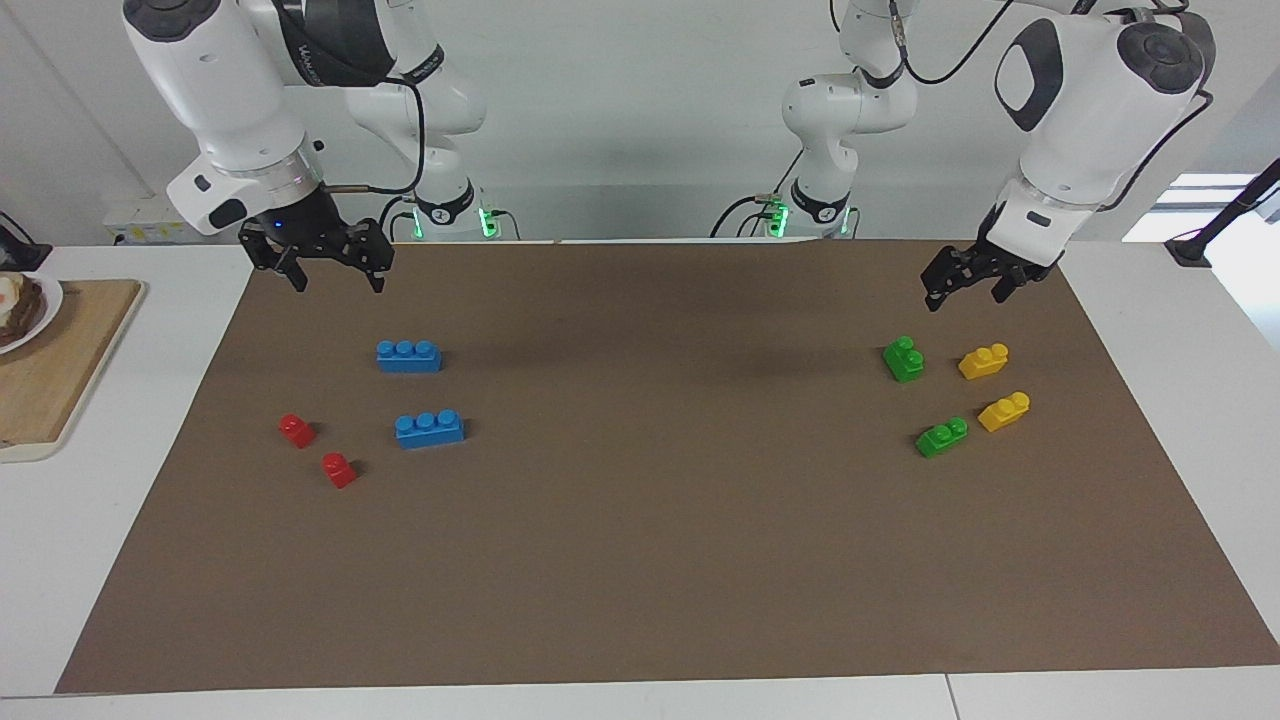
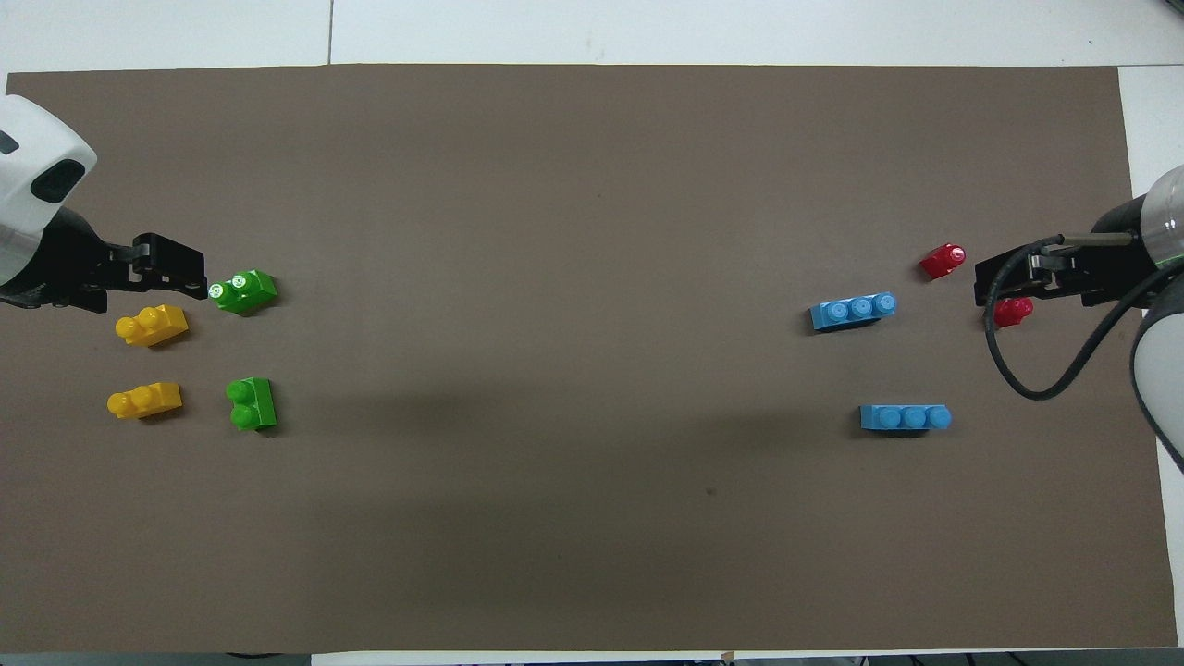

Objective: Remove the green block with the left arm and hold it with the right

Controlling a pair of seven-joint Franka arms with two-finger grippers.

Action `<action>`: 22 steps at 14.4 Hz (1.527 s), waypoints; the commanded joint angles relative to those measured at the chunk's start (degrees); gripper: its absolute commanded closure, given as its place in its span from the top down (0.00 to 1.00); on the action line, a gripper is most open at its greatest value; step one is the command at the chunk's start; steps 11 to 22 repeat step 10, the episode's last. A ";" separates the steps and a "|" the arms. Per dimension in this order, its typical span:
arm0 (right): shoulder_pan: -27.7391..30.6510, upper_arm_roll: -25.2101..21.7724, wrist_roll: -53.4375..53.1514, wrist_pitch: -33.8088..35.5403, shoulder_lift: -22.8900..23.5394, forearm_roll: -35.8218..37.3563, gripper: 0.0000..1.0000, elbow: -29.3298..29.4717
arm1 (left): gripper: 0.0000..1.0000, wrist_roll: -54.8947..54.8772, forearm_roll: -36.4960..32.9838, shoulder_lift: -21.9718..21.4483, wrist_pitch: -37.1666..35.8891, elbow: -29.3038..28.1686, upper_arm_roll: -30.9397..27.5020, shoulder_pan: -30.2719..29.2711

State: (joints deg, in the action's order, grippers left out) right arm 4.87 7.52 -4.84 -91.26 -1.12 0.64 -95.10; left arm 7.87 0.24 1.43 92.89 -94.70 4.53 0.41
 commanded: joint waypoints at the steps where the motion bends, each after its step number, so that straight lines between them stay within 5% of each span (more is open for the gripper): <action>1: 0.32 0.22 1.41 0.73 -1.08 1.47 1.00 -0.88 | 1.00 -0.83 -0.15 0.15 0.62 0.84 -0.23 -0.06; 22: 0.23 0.22 0.27 0.65 -1.08 1.29 1.00 -0.71 | 1.00 -0.83 -0.15 0.15 0.71 0.75 -0.23 -0.06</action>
